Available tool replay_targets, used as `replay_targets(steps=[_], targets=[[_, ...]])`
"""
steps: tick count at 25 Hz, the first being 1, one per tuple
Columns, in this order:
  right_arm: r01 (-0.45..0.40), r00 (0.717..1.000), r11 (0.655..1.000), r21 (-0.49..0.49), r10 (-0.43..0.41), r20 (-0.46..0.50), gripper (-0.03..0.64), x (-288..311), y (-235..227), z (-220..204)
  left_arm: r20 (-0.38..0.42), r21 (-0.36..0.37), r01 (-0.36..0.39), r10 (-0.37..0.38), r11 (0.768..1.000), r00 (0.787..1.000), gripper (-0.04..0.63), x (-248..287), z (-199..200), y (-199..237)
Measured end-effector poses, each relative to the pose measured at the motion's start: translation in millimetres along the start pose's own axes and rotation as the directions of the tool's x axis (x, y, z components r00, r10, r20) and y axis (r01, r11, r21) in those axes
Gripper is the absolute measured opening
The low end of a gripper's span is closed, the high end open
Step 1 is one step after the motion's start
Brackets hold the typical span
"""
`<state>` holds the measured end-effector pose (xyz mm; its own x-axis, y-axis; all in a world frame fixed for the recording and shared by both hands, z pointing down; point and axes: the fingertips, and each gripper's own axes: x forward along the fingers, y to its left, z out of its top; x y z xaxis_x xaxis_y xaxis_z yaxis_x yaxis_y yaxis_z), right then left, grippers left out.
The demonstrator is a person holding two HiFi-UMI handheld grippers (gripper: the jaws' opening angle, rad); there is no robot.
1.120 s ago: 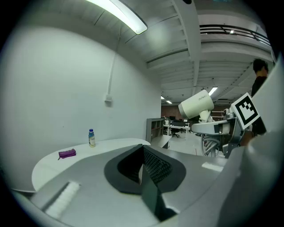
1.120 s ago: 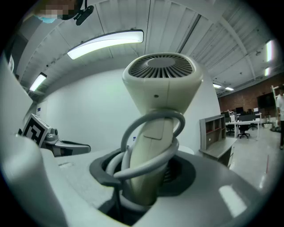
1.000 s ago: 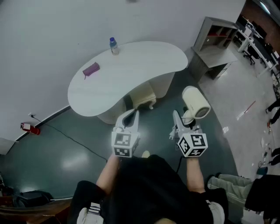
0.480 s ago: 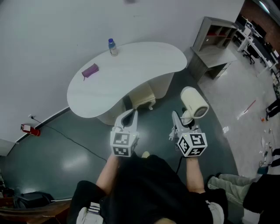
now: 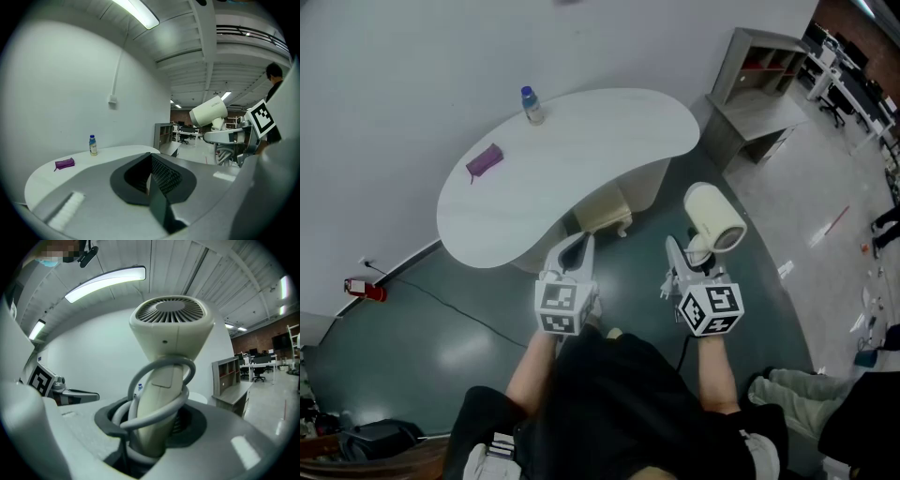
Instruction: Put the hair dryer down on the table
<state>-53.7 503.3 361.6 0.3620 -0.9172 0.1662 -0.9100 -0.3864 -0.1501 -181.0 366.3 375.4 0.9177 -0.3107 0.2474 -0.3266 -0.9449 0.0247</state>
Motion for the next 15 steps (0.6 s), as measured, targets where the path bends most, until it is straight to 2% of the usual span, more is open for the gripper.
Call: replay_targets(steps=[15], targets=[[0.029,0.999,0.999,0.031,-0.028,-0.026,0.193,142.1,-22.2,24.2,-0.011,0.013,0.083,-0.083,0.996,0.996,0.006,132.1,45.1,81.4]])
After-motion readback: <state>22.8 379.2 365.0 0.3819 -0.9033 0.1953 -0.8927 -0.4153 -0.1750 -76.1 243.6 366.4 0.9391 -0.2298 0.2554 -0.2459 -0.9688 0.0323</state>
